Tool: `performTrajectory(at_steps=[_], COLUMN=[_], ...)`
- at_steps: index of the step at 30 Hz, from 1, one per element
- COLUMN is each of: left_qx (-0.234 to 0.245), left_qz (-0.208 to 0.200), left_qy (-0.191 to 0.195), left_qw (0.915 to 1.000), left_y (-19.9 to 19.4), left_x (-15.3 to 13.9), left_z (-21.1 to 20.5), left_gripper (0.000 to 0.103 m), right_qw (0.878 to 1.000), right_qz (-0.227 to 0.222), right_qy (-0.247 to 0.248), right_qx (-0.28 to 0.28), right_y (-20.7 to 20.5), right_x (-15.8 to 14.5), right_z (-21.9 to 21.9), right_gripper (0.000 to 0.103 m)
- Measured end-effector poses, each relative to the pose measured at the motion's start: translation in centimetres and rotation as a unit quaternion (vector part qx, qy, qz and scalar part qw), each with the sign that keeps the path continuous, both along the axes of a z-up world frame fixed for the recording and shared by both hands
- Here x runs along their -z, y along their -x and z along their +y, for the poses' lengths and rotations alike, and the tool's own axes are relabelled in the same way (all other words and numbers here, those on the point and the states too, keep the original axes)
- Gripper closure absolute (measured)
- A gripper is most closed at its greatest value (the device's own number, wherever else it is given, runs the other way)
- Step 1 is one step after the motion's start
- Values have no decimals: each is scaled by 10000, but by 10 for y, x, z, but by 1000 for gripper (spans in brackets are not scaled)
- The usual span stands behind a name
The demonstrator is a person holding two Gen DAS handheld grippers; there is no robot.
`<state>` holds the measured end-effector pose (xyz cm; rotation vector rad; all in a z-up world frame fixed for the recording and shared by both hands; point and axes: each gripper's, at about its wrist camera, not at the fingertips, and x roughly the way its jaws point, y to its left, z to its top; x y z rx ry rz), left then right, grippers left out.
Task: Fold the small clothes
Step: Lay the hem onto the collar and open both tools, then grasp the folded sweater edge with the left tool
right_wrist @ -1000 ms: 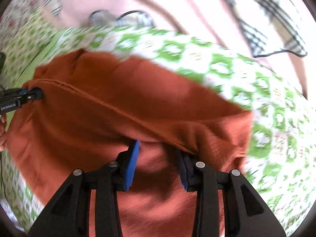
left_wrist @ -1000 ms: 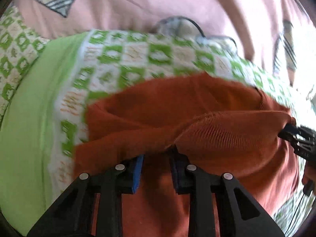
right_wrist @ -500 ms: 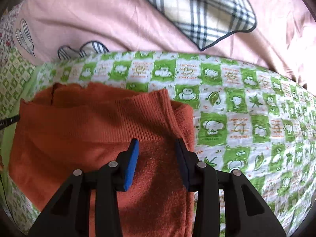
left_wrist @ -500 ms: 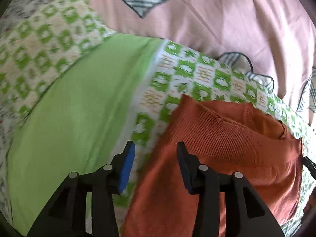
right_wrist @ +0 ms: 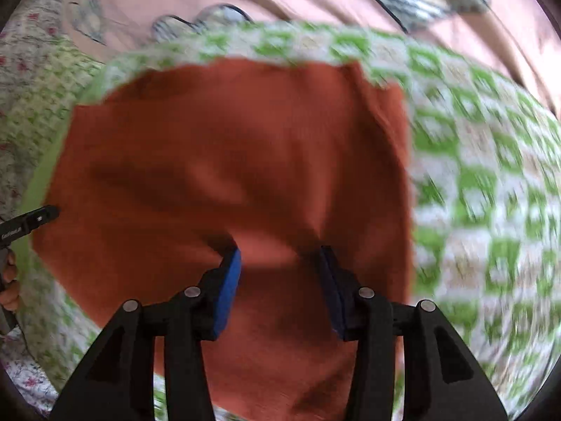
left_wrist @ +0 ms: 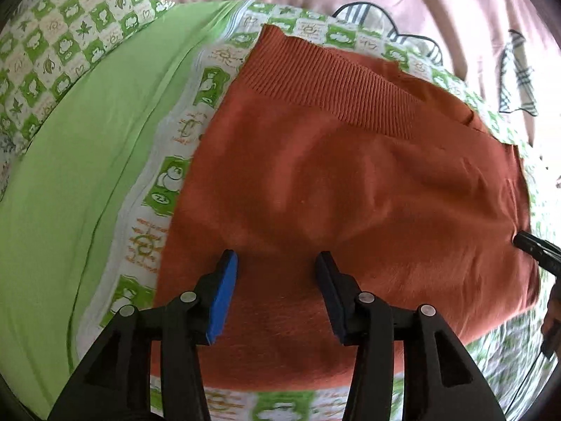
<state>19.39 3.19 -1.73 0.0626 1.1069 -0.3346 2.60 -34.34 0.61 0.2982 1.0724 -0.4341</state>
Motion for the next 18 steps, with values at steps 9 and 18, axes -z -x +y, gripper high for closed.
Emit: performTrajectory(at_steps=[9, 18], left_qx=[-527, -1336], left_qz=[248, 707], left_qy=[158, 390], left_qw=[9982, 9877], left_y=[31, 87], left_x=[-17, 3], left_z=[46, 71], left_gripper=[51, 44], right_qw=[9987, 9992], right_qz=[-91, -125], right_qy=[69, -155], right_qx=[501, -340], right_y=[45, 37], right_x=[-25, -28], right_z=[9, 66], right_gripper=[56, 45])
